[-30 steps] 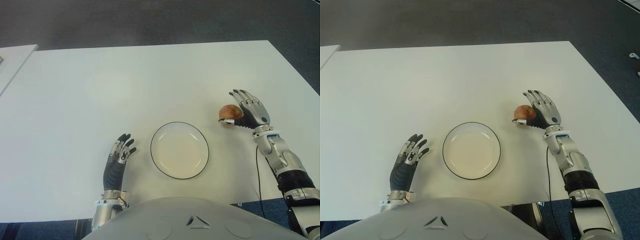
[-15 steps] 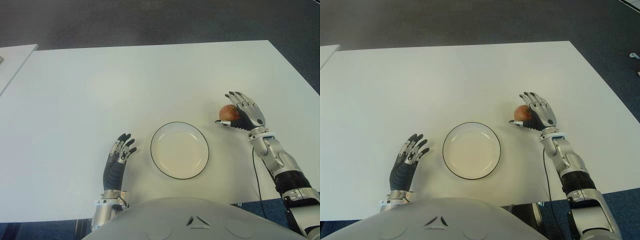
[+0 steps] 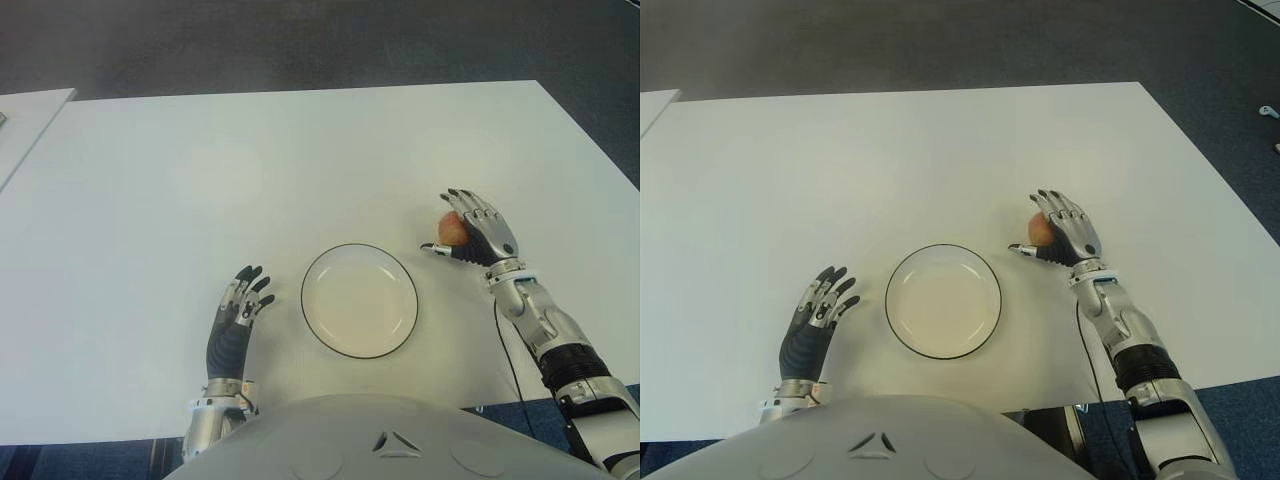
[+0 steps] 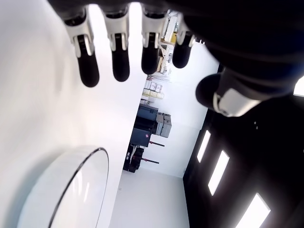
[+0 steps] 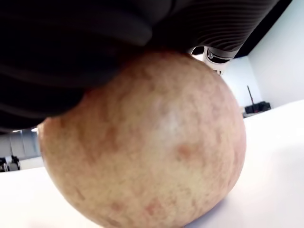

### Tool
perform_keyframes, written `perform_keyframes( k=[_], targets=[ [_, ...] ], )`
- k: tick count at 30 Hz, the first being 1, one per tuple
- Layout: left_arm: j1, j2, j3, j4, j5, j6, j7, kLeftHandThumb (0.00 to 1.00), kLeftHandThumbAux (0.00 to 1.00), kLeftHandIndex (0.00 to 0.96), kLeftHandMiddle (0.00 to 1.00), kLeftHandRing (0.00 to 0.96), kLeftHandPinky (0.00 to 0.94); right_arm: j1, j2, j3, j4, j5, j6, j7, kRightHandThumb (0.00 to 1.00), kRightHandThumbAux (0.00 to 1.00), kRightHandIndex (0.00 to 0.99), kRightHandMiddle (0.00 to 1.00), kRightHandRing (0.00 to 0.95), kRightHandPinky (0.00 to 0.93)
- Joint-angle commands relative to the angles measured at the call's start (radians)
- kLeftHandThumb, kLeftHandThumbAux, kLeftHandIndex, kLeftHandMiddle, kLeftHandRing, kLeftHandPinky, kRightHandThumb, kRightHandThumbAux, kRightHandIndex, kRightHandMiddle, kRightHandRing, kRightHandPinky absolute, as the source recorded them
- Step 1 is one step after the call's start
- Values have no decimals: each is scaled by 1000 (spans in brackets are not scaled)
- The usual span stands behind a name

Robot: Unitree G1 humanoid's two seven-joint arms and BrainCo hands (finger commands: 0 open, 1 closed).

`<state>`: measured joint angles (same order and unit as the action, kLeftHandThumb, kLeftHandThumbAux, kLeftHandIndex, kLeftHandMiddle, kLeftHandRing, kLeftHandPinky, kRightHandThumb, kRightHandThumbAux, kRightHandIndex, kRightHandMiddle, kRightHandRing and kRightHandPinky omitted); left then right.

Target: Put the apples into the plate.

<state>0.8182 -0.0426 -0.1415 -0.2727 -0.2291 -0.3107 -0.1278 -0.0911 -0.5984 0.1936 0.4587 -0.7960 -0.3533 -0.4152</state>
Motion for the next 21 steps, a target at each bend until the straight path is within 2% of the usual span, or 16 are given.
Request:
perform_keyframes(
  k=[1,10,16,21],
  targets=[
    [12,-2,-11,-6,-6,10,-5,235,472,139,139,169,245,10,20,28,9,-5,13,-16,252,327,29,56,17,3],
    [19,-3,-15,-18,3,15,3,234,471,134,133,165,245,12,30,42,15,22,-32,-66,258,354,47,66,33,39],
    [27,-6,-23,-39,-3,23,5,237,473,139,140,172,252,7,37,33,20,74,-44,-35,258,371,69,72,43,60],
    [31,-2,-23,-50,-10,25,2,239,474,146,149,178,251,-5,35,37,43,81,-44,-37,275,384,79,75,50,67]
  ],
)
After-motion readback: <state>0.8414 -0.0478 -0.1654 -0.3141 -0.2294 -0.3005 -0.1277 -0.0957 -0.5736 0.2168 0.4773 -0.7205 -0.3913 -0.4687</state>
